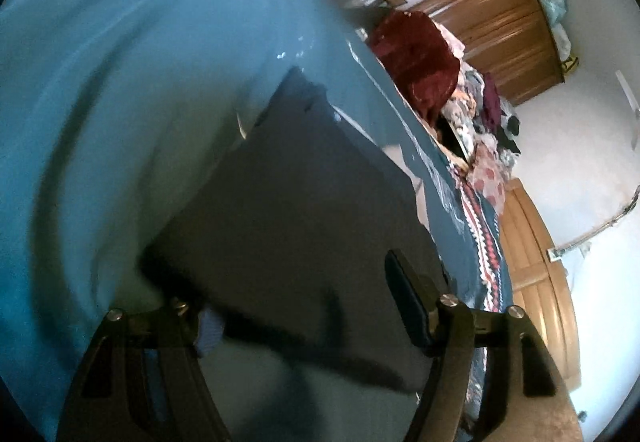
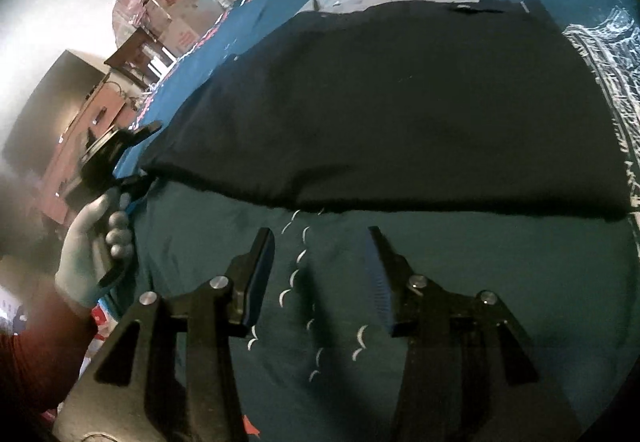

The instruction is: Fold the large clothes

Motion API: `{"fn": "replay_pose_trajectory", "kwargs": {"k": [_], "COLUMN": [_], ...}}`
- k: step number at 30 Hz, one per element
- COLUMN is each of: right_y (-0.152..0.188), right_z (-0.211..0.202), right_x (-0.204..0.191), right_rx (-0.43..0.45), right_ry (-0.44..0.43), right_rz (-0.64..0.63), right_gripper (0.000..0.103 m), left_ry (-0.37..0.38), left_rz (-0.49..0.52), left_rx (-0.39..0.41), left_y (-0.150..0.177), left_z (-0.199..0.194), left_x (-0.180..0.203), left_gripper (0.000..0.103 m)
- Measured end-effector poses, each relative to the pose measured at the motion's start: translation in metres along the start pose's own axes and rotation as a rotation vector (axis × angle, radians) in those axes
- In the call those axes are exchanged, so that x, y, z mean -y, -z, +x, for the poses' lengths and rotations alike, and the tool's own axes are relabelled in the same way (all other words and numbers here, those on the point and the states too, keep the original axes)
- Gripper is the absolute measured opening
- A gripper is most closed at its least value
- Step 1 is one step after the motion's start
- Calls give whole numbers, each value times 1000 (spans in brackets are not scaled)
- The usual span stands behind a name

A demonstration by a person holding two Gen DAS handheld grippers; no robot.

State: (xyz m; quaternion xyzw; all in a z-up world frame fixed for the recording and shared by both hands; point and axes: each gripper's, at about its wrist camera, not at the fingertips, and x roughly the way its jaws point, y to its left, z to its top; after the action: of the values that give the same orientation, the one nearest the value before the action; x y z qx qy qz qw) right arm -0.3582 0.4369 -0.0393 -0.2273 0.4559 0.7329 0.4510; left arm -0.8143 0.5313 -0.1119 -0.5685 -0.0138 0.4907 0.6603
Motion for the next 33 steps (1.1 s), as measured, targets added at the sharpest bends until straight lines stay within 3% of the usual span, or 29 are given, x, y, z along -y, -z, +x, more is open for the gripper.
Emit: {"fn": "replay_pose_trajectory", "kwargs": {"k": [1, 3, 8, 10, 11, 12, 14, 16, 18, 22, 26, 27, 29, 32, 33], "right_y": [0, 0, -9, -16, -21, -31, -56, -94, -138, -207, -240, -245, -250, -248, -247], "right_z": [1, 0, 4, 3, 2, 1, 1, 10, 33, 105, 159, 172, 198, 220, 219], "right_x": [-1, -9, -24, -35, -41, -49, -63, -83, -106, -147, -184, -186, -179, -159, -154], "right_rx": [-3, -7, -9, 4, 10, 19, 41, 53, 31, -144, -295, -312, -352, -394, -369], "right_ry": [-2, -2, -15, -26, -34, -45, -65, -75, -97, -214, -168, -121, -48, -44, -57], "right_rz": [-4, -15, -50, -68, -76, -88, -114, -158, -205, -201, -290, -306, -307, -231, -211], "right_gripper": [46, 46, 46, 46, 46, 46, 47, 62, 71, 73, 79, 81, 81, 74, 57], "left_ry": [-4, -23, -21, -30, -25, -31, -55, -69, -71, -95, -107, -105, -103, -110, -108], "left_rz": [-7, -21, -48, -29, -10, 25, 131, 237, 312, 507, 620, 628, 650, 702, 717], "left_rx": [9, 45, 87, 84, 82, 86, 105, 128, 145, 155, 123, 118, 108, 75, 64], "left_y": [-1, -1, -3, -4, -4, -4, -3, -1, 3, 20, 35, 38, 41, 46, 48], "left_z": [4, 5, 7, 8, 8, 7, 2, -2, -5, -2, 13, 17, 24, 37, 41], "left_x": [-2, -5, -10, -7, -3, 4, 27, 53, 73, 115, 137, 140, 144, 151, 153], "left_gripper": [62, 46, 36, 21, 3, 2, 1, 1, 1, 1, 1, 2, 2, 3, 3]}}
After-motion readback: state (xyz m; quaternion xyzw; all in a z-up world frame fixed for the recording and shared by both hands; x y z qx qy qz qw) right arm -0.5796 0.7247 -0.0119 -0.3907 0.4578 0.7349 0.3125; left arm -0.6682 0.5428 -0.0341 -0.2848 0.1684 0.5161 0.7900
